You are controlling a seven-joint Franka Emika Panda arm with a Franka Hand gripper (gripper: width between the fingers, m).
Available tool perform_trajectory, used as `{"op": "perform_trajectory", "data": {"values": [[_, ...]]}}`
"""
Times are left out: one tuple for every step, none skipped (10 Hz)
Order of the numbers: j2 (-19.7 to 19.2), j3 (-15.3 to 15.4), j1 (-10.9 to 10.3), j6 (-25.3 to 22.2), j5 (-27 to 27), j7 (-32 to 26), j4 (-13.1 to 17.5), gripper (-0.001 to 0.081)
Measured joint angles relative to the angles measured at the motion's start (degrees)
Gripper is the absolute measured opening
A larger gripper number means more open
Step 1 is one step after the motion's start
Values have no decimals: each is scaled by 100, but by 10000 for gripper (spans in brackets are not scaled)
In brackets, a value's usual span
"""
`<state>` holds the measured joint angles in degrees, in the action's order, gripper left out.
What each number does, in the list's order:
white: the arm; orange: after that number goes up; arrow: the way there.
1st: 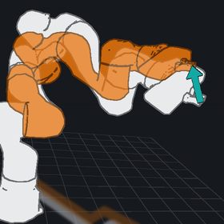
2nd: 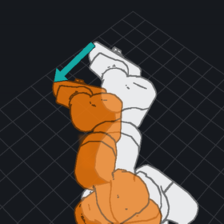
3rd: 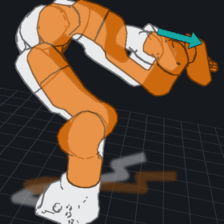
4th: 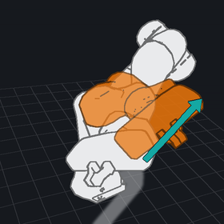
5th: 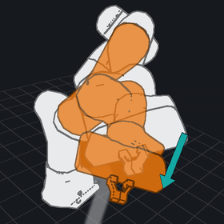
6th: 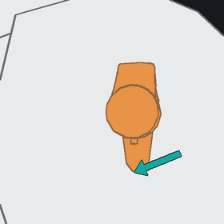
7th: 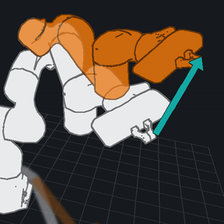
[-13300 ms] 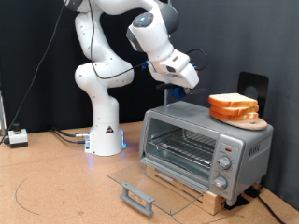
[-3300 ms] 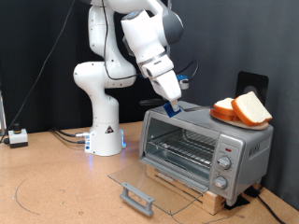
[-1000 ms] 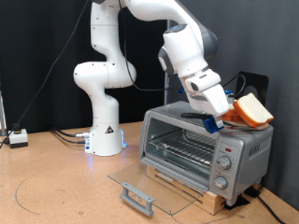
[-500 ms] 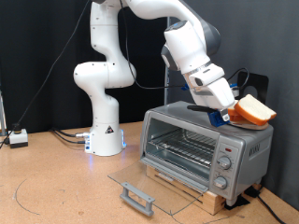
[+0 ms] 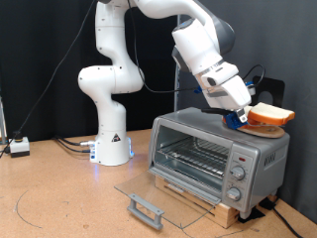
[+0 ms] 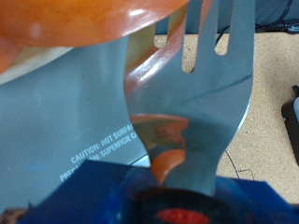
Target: Make a piece of toast with the oven
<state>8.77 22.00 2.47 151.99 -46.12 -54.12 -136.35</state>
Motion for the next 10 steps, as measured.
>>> {"op": "perform_trajectory", "data": {"values": [[67,-24,0,-107,-73,-95,1,460],[161,-65,4,-300,-100,-175,1,460],[263,-120,7,-528,-100,-234,-4,460],[367,-172,9,-729,-100,-279,-18,460],[454,-217,13,-884,-87,-291,-36,460],[526,-254,26,-1002,-72,-290,-62,460],[576,-273,58,-1103,-39,-278,-81,460],[608,-297,89,-1213,-8,-269,-91,460],[625,-325,111,-1295,38,-260,-105,460],[637,-337,136,-1381,109,-225,-133,460]]}}
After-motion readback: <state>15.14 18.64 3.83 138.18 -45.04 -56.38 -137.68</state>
